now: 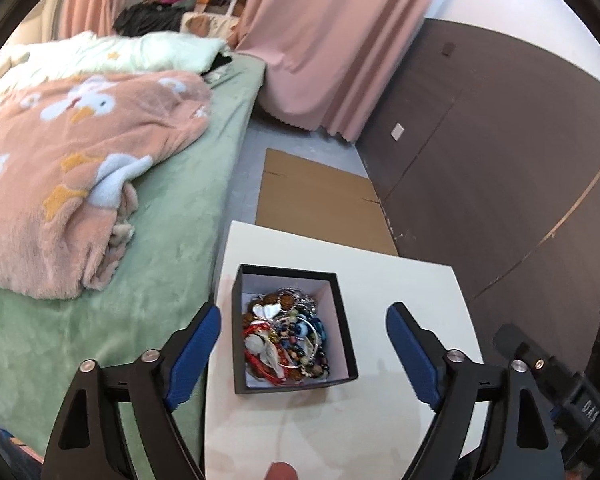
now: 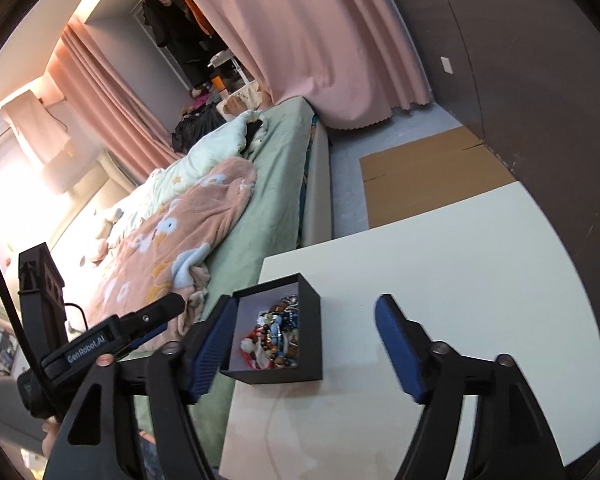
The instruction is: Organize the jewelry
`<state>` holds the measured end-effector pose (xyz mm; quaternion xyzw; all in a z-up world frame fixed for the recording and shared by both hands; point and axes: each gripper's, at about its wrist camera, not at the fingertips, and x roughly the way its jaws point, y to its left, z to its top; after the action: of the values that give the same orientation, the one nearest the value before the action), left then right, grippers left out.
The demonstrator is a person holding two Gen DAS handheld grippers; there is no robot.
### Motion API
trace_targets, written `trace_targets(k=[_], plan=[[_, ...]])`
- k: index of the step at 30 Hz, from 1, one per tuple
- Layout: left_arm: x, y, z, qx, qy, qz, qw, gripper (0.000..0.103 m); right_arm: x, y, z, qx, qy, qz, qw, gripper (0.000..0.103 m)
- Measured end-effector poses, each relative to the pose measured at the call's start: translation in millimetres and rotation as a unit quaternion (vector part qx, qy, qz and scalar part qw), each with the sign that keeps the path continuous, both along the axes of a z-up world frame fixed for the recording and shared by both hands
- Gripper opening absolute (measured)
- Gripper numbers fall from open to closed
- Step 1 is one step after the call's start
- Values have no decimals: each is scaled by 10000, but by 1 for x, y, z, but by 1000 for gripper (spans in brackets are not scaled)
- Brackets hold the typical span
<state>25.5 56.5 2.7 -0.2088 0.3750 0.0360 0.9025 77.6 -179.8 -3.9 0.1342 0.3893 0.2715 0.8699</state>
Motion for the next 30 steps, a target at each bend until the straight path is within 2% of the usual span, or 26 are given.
trace_targets(k=[6,9,17,21,25,30], plan=[[-10,-21,7,362,-248,-83,9990,102,-5,-20,5,-125,95,-135,9998,84],[-13,-31,10,592,-320,-174,9976,102,-5,-28,6,-180,158,-191,9995,84],[-20,-54,6,839,-404,-464,9946,102,-10,-44,5,-531,275,-215,9980,87],[-24,-70,4,1051,-470,-667,9911,102,-13,-48,4,-669,299,-169,9972,88],[-27,-82,6,1396,-606,-724,9857,103,-17,-49,4,-841,241,-157,9960,94],[-27,-78,6,1281,-627,-677,9875,102,-18,-51,3,-998,276,-160,9945,94]])
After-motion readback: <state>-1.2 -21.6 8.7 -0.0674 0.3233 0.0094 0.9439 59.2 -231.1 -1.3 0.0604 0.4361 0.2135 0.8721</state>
